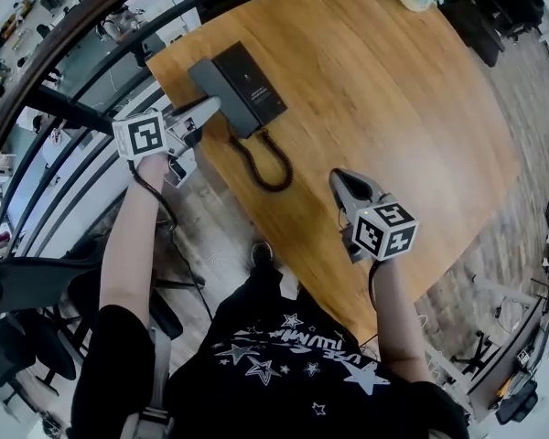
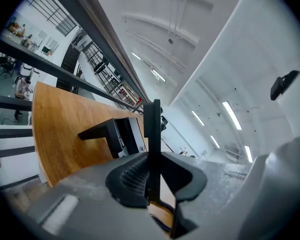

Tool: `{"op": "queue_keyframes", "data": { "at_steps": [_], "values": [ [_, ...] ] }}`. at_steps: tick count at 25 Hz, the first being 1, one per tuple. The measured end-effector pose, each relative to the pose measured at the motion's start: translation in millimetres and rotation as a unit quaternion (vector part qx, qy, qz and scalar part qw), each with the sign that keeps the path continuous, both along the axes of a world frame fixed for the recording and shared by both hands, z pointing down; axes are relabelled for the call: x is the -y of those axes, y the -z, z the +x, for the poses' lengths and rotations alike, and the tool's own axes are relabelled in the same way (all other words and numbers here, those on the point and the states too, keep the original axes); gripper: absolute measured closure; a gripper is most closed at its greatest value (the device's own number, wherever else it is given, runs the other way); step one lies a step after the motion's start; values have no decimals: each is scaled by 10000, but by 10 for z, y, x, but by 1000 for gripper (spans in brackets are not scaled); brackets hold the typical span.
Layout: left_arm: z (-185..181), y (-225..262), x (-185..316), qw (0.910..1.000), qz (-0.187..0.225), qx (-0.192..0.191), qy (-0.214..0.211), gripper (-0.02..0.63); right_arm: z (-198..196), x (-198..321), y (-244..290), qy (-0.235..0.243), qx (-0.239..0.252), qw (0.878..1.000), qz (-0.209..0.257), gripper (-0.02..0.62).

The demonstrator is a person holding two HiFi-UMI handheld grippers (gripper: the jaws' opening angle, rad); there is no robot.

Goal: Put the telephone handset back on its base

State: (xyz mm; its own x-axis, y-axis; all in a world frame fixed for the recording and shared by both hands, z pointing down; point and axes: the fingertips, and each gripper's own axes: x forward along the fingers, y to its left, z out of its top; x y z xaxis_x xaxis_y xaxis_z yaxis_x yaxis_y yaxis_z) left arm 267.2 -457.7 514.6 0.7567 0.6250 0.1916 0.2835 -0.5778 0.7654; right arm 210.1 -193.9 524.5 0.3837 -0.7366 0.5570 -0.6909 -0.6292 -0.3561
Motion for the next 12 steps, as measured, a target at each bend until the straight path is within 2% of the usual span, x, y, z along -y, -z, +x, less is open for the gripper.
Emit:
{"op": "queue_keyframes", "data": {
  "at_steps": [7, 12],
  "values": [
    [24, 26, -31, 9997, 209, -133, -89, 531, 26, -35, -12, -5, 29, 10000, -30, 594],
    [27, -48, -56, 9996, 268, -81, -91, 531, 1, -10, -42, 22, 60, 10000, -24, 594]
  ]
}}
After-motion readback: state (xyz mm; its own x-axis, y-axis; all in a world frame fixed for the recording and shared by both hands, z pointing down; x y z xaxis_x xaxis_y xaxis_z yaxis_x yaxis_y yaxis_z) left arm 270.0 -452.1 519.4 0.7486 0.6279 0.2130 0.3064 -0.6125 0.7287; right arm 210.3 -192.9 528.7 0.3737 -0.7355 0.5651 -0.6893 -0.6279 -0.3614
